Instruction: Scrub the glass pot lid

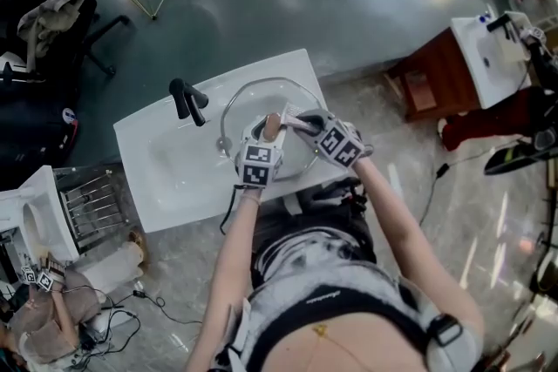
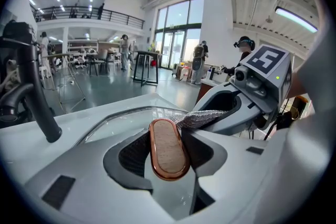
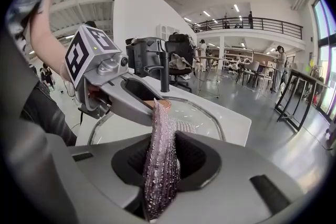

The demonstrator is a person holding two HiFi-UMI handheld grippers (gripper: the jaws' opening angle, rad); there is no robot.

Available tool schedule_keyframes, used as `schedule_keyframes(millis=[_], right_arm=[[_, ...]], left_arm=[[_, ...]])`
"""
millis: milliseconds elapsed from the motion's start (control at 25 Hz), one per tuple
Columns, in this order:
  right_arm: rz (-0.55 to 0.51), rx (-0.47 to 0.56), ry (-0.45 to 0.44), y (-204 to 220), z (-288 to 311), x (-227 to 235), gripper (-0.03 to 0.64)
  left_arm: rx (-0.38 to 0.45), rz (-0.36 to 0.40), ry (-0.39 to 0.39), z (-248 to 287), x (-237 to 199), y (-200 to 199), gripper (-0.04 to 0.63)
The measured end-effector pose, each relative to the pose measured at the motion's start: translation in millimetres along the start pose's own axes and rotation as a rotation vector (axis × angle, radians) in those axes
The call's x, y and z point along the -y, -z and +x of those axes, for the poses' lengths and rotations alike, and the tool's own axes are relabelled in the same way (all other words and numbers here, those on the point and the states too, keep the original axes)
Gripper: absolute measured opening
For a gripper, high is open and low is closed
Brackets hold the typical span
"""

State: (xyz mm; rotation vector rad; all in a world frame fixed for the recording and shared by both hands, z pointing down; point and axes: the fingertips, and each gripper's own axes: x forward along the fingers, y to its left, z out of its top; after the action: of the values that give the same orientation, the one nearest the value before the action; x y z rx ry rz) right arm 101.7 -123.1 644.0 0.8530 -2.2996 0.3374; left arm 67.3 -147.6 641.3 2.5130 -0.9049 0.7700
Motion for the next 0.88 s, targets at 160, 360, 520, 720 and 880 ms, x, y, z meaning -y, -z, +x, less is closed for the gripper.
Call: schedule_keyframes(millis=[160, 360, 520, 720, 880], right_arm=[[-0.023, 0.002, 0.012, 0, 1, -2, 0.098], [-0.025, 0.015, 0.018, 1, 0, -1, 0.098], [-0.047, 0.010, 0.039, 3, 2, 0, 0.098], [-0.036, 0.016, 0.081, 3, 1, 1, 0.098], [-0.022, 0.009, 0.113, 4, 3, 1, 0.098]], left_arm=[[0.000, 0.004, -0.020, 0, -1, 1, 0.188], [0.018, -0.027, 0.045, -8, 1, -3, 0.203], [0.073, 0.000, 0.081, -36, -7, -9, 0.224], [0.080, -0.187, 0.029, -77, -62, 26, 0.224], [0.051, -0.353, 0.002, -98, -103, 67, 0.224]])
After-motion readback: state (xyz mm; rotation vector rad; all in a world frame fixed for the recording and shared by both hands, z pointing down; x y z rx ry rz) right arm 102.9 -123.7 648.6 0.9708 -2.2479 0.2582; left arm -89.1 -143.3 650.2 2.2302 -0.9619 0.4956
